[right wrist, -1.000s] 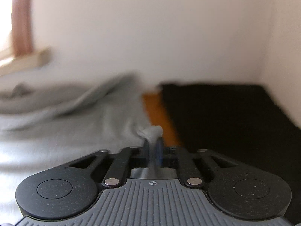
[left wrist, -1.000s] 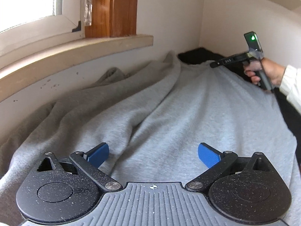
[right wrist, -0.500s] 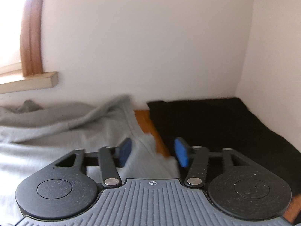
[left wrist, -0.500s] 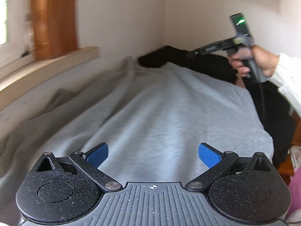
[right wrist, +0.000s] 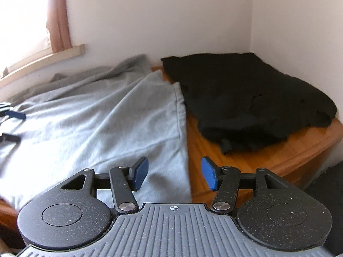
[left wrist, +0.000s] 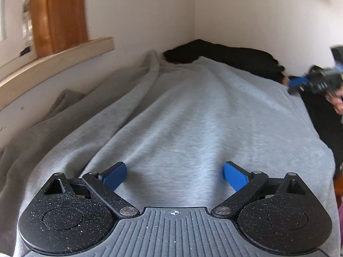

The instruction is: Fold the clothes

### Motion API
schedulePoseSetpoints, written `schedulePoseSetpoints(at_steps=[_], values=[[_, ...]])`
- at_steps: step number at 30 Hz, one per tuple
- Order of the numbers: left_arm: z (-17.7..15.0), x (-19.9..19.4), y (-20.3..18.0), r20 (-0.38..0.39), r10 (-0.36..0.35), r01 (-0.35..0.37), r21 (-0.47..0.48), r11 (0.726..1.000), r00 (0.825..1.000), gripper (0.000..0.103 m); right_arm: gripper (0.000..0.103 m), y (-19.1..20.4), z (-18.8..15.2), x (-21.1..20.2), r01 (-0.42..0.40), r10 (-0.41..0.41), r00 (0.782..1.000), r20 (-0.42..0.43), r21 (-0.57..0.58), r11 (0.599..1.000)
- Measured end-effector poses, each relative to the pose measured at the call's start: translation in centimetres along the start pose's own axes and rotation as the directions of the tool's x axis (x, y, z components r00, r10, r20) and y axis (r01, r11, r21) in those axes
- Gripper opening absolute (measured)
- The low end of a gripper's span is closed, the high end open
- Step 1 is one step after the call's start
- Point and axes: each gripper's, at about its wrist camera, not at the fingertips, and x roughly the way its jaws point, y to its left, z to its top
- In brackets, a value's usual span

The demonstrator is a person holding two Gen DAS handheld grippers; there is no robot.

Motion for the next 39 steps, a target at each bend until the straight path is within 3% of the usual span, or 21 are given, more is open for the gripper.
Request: schedulePoseSetpoints(at_steps=[2, 5, 9, 13, 23, 26, 28, 31, 32, 33, 35, 39], values=[[0.0, -0.1, 0.5, 0.002, 0.016, -0.016, -0.031, 0.999, 1.000, 0.095, 0.050, 0.2, -0.6, 0.0, -0.005, 0.005, 1.000, 0.012, 0.002, 1.000], [0.1, -0.1, 1.1, 0.002, 0.037, -0.037, -0.055, 0.998, 0.999, 0.095, 0.006, 0.5, -0.8, -0.1, -0.037, 0.037, 0.999, 0.029, 0.016, 0.999], [0.1, 0.0, 1.7, 0.002, 0.048, -0.047, -0.066, 0.997, 0.999, 0.095, 0.004, 1.8, 0.1, -0.7, -0.017, 0.016, 0.994, 0.104, 0.011, 1.000], [0.0, -0.2, 2.2, 0.006, 0.052, -0.052, -0.079, 0.996, 0.999, 0.095, 0.003, 3.2, 3.6, -1.5, -0.026, 0.026, 0.979, 0.202, -0.003, 1.000], [-0.3, -0.6, 3.0, 0.019, 0.042, -0.039, -0.123, 0.992, 0.999, 0.096, 0.003, 10.4, 14.5, 3.6, -0.023, 0.073, 0.949, 0.307, -0.163, 0.986], [-0.3, -0.7, 3.1, 0.019, 0.044, -0.042, -0.121, 0.992, 0.999, 0.097, 0.003, 12.3, 15.1, 7.3, 0.002, 0.050, 0.964, 0.260, -0.197, 0.980], [-0.3, -0.7, 3.0, 0.021, 0.047, -0.044, -0.118, 0.992, 0.999, 0.098, 0.004, 12.9, 14.3, 10.0, 0.004, 0.034, 0.983, 0.181, -0.208, 0.978], [-0.3, -0.7, 3.0, 0.024, 0.046, -0.043, -0.117, 0.992, 0.999, 0.098, 0.007, 12.5, 12.8, 11.2, -0.002, 0.023, 0.994, 0.107, -0.190, 0.982], [-0.3, -0.7, 3.1, 0.021, 0.045, -0.042, -0.117, 0.992, 0.999, 0.098, 0.013, 12.4, 12.2, 11.5, -0.003, 0.019, 0.996, 0.084, -0.184, 0.983], [-0.3, -0.7, 3.1, 0.019, 0.043, -0.040, -0.117, 0.992, 0.999, 0.099, 0.027, 12.2, 11.7, 11.8, -0.005, 0.016, 0.998, 0.060, -0.177, 0.984], [-0.3, -0.6, 3.0, 0.017, 0.043, -0.041, -0.116, 0.992, 0.999, 0.099, 0.045, 11.5, 10.9, 10.0, -0.025, 0.037, 0.997, 0.071, -0.154, 0.988], [-0.3, -0.5, 2.9, 0.014, 0.047, -0.045, -0.108, 0.993, 0.999, 0.099, 0.053, 9.5, 8.2, 5.9, -0.041, 0.051, 0.996, 0.071, -0.132, 0.990]])
